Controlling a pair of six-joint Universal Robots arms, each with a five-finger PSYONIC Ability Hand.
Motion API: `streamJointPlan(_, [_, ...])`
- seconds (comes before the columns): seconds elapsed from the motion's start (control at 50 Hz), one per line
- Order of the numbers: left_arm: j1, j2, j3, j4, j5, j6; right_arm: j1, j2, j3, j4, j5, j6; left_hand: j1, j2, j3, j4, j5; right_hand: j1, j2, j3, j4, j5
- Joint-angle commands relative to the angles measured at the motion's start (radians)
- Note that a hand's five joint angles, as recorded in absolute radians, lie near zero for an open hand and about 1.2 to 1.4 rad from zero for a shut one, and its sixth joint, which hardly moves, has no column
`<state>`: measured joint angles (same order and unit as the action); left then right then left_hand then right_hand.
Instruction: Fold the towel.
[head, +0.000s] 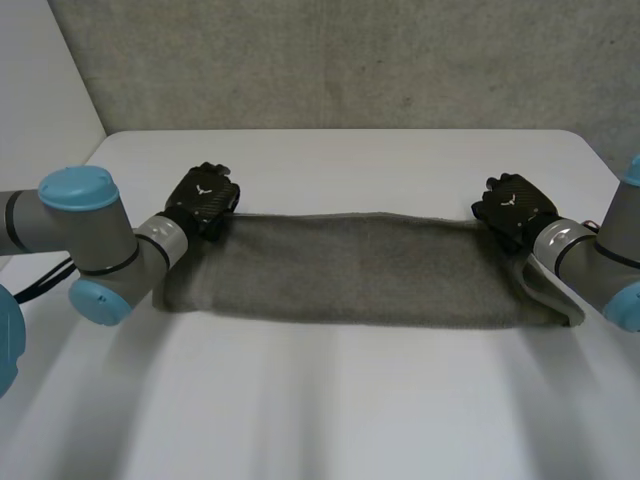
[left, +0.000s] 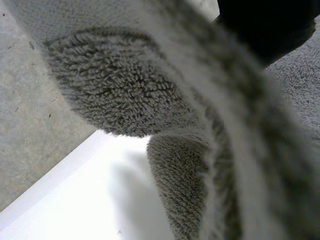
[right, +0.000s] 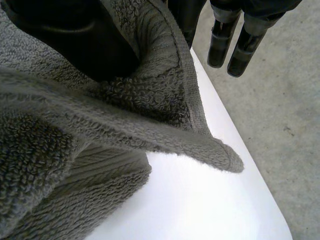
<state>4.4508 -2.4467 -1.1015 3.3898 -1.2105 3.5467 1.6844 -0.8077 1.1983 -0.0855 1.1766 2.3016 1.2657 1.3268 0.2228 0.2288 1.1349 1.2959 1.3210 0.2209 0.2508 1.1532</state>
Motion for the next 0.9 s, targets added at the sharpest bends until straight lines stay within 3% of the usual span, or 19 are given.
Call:
streamJointPlan(0.02, [-0.001,0.000,-0.005,0.005,-0.003,0.000,-0.002,0.007,0.003,-0.036,-0.006,-0.004,-0.183,-0.244,-0.048,-0.054,-0.227,-0.383,-0.408,-0.046,-0.076,-0.415])
streamJointPlan(0.06, [-0.001,0.005,-0.008,0.005,-0.007,0.000,-0.002,0.007,0.004,-0.049,-0.021,-0.007,-0.557,-0.618,-0.048,-0.054,-0.601,-0.789,-0.814,-0.046,-0.076,-0.821])
streamJointPlan(0.08, [-0.001,0.005,-0.008,0.005,-0.008,0.000,-0.002,0.007,0.004,-0.049,-0.022,-0.007,-0.559,-0.620,-0.048,-0.054,-0.603,-0.791,-0.816,-0.046,-0.076,-0.823])
streamJointPlan(0.12, [-0.002,0.008,-0.008,0.005,-0.012,-0.002,-0.002,0.005,0.006,-0.072,-0.041,-0.007,-0.638,-0.699,-0.048,-0.054,-0.682,-1.121,-1.146,-0.046,-0.076,-1.153])
streamJointPlan(0.22, [-0.013,0.032,-0.020,0.005,-0.027,-0.003,-0.003,-0.008,0.010,-0.112,-0.046,-0.001,-0.779,-0.840,-0.048,-0.054,-0.823,-1.121,-1.146,-0.046,-0.076,-1.153])
streamJointPlan(0.46, [-0.011,0.141,-0.081,0.006,-0.026,-0.014,-0.041,-0.094,0.017,-0.131,-0.080,0.061,-0.832,-0.893,-0.048,-0.054,-0.876,-1.121,-1.146,-0.046,-0.076,-1.153])
streamJointPlan(0.6, [-0.002,0.285,-0.187,-0.006,-0.027,-0.064,-0.103,-0.273,0.111,-0.117,-0.101,0.274,-0.832,-0.893,-0.048,-0.054,-0.876,-1.121,-1.146,-0.046,-0.076,-1.153])
streamJointPlan(0.68, [0.001,0.359,-0.265,-0.009,-0.026,-0.126,-0.112,-0.365,0.199,-0.071,-0.112,0.306,-0.829,-0.890,-0.048,-0.054,-0.873,-1.121,-1.146,-0.046,-0.076,-1.153])
streamJointPlan(0.78, [0.001,0.462,-0.399,-0.009,-0.027,-0.192,-0.112,-0.475,0.339,0.038,-0.115,0.283,-0.823,-0.884,-0.048,-0.054,-0.867,-1.121,-1.146,-0.046,-0.076,-1.153])
streamJointPlan(0.9, [-0.010,0.566,-0.572,0.003,-0.031,-0.207,-0.115,-0.542,0.521,0.136,-0.120,0.104,-0.817,-0.878,-0.048,-0.054,-0.861,-1.121,-1.146,-0.046,-0.076,-1.153])
